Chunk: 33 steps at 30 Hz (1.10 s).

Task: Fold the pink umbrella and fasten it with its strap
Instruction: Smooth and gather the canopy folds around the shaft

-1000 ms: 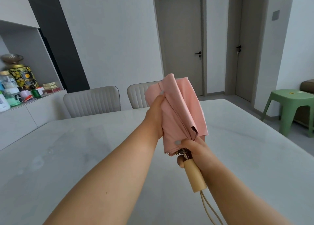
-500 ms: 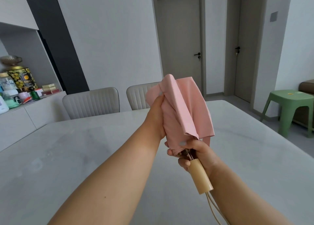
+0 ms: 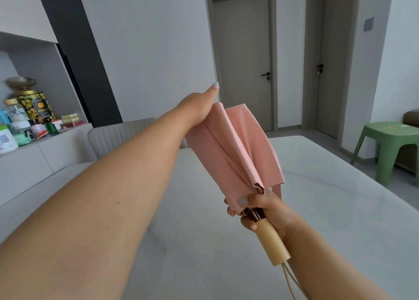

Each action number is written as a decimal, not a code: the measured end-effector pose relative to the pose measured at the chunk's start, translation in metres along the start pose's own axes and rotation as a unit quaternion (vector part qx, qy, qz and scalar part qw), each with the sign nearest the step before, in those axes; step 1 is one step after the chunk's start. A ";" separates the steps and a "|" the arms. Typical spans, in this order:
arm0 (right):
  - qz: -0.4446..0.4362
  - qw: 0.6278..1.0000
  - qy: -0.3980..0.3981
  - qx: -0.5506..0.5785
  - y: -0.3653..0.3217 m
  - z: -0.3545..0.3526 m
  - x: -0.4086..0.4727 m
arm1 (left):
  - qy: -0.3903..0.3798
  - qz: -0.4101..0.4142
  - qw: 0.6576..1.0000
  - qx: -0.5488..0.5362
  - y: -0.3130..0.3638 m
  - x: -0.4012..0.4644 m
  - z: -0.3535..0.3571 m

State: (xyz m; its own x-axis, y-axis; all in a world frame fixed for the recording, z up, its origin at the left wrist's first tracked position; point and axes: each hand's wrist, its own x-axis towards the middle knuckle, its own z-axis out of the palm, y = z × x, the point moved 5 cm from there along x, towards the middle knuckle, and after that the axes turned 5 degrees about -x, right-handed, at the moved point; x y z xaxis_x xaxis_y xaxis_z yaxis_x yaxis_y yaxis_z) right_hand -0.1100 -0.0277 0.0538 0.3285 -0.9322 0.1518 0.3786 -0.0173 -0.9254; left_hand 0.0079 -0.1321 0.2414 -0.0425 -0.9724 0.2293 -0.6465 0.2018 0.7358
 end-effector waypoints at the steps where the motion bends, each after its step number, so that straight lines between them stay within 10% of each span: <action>1: 0.004 1.000 0.000 -0.002 0.001 0.000 0.000 | -0.020 -0.002 1.000 0.000 0.001 0.002 -0.001; 9: 0.025 0.999 0.012 0.035 0.006 -0.004 0.004 | -0.175 -0.009 0.962 -0.209 0.009 -0.004 -0.012; 33: 0.039 0.998 0.024 -0.038 0.009 -0.005 0.002 | -0.048 -0.027 0.958 -0.281 0.003 -0.011 -0.016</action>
State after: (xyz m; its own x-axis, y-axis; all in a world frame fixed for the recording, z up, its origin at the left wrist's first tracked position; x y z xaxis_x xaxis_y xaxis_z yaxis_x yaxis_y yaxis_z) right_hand -0.1101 -0.0317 0.0442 0.3116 -0.9481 0.0633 0.2859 0.0300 -0.9578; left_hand 0.0183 -0.1187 0.2515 -0.1080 -0.9841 0.1413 -0.1387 0.1556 0.9780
